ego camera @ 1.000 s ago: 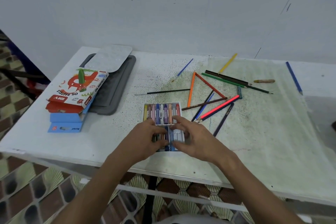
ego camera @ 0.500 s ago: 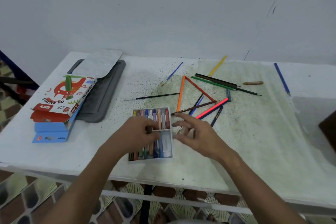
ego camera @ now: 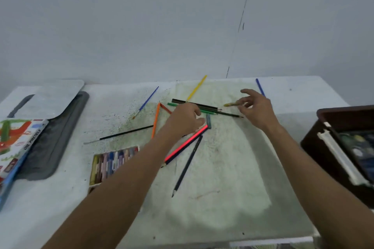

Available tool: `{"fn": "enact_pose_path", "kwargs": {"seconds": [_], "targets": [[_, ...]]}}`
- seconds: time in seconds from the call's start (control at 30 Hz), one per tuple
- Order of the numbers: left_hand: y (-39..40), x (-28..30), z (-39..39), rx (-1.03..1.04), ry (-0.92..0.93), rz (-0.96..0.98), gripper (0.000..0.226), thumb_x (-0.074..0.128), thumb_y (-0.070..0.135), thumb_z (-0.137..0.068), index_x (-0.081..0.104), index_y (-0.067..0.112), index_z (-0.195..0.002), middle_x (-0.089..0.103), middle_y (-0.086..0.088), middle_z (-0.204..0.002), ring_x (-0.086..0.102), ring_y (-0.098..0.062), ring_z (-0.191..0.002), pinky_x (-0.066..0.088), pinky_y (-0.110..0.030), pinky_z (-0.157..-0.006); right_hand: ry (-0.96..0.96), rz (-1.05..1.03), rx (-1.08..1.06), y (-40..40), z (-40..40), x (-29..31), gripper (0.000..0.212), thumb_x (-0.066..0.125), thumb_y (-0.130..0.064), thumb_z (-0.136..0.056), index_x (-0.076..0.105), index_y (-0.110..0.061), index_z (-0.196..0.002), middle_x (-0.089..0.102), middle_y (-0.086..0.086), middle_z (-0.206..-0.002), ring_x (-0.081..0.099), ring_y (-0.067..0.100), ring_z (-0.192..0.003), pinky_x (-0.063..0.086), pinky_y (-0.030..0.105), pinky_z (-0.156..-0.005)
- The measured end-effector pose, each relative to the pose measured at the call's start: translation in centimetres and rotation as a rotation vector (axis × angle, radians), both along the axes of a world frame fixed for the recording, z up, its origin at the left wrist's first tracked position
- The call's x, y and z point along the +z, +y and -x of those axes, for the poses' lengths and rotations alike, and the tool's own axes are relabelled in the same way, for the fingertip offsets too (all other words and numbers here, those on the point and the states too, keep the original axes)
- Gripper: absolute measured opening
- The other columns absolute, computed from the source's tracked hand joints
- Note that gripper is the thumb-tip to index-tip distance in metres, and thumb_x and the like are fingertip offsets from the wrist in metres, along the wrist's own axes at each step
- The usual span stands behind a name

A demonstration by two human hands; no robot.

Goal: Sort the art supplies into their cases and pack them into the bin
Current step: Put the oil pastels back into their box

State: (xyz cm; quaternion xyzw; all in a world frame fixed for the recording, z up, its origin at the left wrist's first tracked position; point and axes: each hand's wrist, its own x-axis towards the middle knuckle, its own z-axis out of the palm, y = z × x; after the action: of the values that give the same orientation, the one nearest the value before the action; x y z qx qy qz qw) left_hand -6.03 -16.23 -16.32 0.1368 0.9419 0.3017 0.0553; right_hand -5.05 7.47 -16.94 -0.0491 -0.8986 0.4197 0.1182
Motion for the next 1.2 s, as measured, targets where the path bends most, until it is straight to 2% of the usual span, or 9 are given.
{"fn": "enact_pose_path", "kwargs": {"seconds": [0.13, 0.23, 0.37, 0.57, 0.67, 0.8, 0.93, 1.07, 1.2], "targets": [[3.2, -1.0, 0.9, 0.025, -0.023, 0.050, 0.041, 0.068, 0.036, -0.083, 0.057, 0.008, -0.110, 0.059, -0.003, -0.083, 0.057, -0.020, -0.077, 0.048, -0.033, -0.068, -0.054, -0.073, 0.047, 1.2, 2.2, -0.8, 0.063, 0.066, 0.000, -0.082, 0.043, -0.018, -0.138, 0.064, 0.000, -0.110, 0.057, 0.013, -0.086, 0.036, -0.005, -0.061], [4.3, -1.6, 0.8, 0.055, -0.076, 0.074, 0.050, 0.068, 0.037, -0.083, 0.048, 0.008, -0.118, 0.058, -0.004, -0.086, 0.057, -0.020, -0.076, 0.050, -0.035, -0.066, -0.130, -0.077, 0.130, 1.2, 3.2, -1.4, 0.072, 0.064, 0.001, -0.083, 0.034, -0.023, -0.144, 0.061, 0.001, -0.115, 0.060, 0.016, -0.087, 0.044, 0.007, -0.064], [4.7, -2.0, 0.7, 0.101, -0.123, -0.003, 0.056, 0.067, 0.028, -0.084, 0.044, 0.011, -0.132, 0.063, -0.007, -0.101, 0.061, -0.019, -0.084, 0.055, -0.037, -0.076, -0.075, -0.150, 0.137, 1.4, 3.5, -2.1, 0.065, 0.070, -0.003, -0.081, 0.044, -0.017, -0.139, 0.069, 0.008, -0.101, 0.061, 0.012, -0.076, 0.052, 0.026, -0.081], [3.7, -0.3, -1.4, 0.163, -0.068, -0.235, 0.030, 0.067, 0.028, -0.083, 0.065, 0.015, -0.110, 0.069, 0.002, -0.083, 0.065, -0.011, -0.076, 0.052, -0.024, -0.071, -0.047, -0.014, 0.060, -0.1, 0.0, -0.7, 0.053, 0.074, -0.013, -0.080, 0.053, -0.018, -0.129, 0.067, -0.001, -0.087, 0.056, 0.004, -0.063, 0.042, 0.008, -0.058], [1.0, 0.6, -3.4, 0.214, -0.066, -0.316, 0.024, 0.068, 0.035, -0.078, 0.068, 0.022, -0.098, 0.071, 0.006, -0.076, 0.068, -0.009, -0.074, 0.055, -0.029, -0.074, -0.016, 0.113, 0.096, -3.4, -3.5, 0.5, 0.048, 0.076, -0.014, -0.079, 0.057, -0.020, -0.123, 0.069, 0.002, -0.087, 0.058, 0.010, -0.062, 0.045, 0.008, -0.058], [-4.9, 1.1, -7.7, 0.302, -0.112, -0.273, 0.014, 0.070, 0.030, -0.079, 0.068, 0.024, -0.092, 0.071, 0.008, -0.067, 0.068, -0.004, -0.063, 0.058, -0.032, -0.071, -0.090, 0.262, 0.227, -9.7, -8.0, 0.6, 0.046, 0.079, -0.014, -0.075, 0.060, -0.022, -0.116, 0.071, -0.002, -0.079, 0.060, 0.012, -0.057, 0.050, 0.021, -0.059], [-11.3, 0.7, -12.8, 0.422, -0.204, -0.234, 0.022, 0.071, 0.025, -0.081, 0.069, 0.015, -0.100, 0.072, 0.003, -0.072, 0.069, -0.009, -0.062, 0.059, -0.033, -0.068, -0.230, 0.347, 0.344, -15.7, -12.0, -0.1, 0.047, 0.078, -0.015, -0.076, 0.059, -0.016, -0.119, 0.071, -0.002, -0.078, 0.064, 0.011, -0.056, 0.056, 0.030, -0.061], [-15.2, 0.1, -16.9, 0.427, -0.231, -0.150, 0.029, 0.072, 0.029, -0.081, 0.068, 0.016, -0.106, 0.072, 0.003, -0.076, 0.068, -0.008, -0.064, 0.058, -0.028, -0.066, -0.284, 0.312, 0.404, -20.1, -15.2, -0.6, 0.045, 0.078, -0.017, -0.077, 0.058, -0.019, -0.118, 0.070, 0.001, -0.083, 0.065, 0.010, -0.059, 0.054, 0.021, -0.057], [-17.2, -0.4, -18.5, 0.418, -0.218, -0.115, 0.034, 0.074, 0.032, -0.078, 0.067, 0.018, -0.108, 0.070, 0.004, -0.076, 0.067, -0.008, -0.064, 0.058, -0.030, -0.067, -0.278, 0.251, 0.398, -23.0, -16.5, -1.6, 0.049, 0.078, -0.023, -0.077, 0.058, -0.018, -0.122, 0.069, -0.001, -0.086, 0.066, 0.010, -0.066, 0.057, 0.023, -0.061]]}}
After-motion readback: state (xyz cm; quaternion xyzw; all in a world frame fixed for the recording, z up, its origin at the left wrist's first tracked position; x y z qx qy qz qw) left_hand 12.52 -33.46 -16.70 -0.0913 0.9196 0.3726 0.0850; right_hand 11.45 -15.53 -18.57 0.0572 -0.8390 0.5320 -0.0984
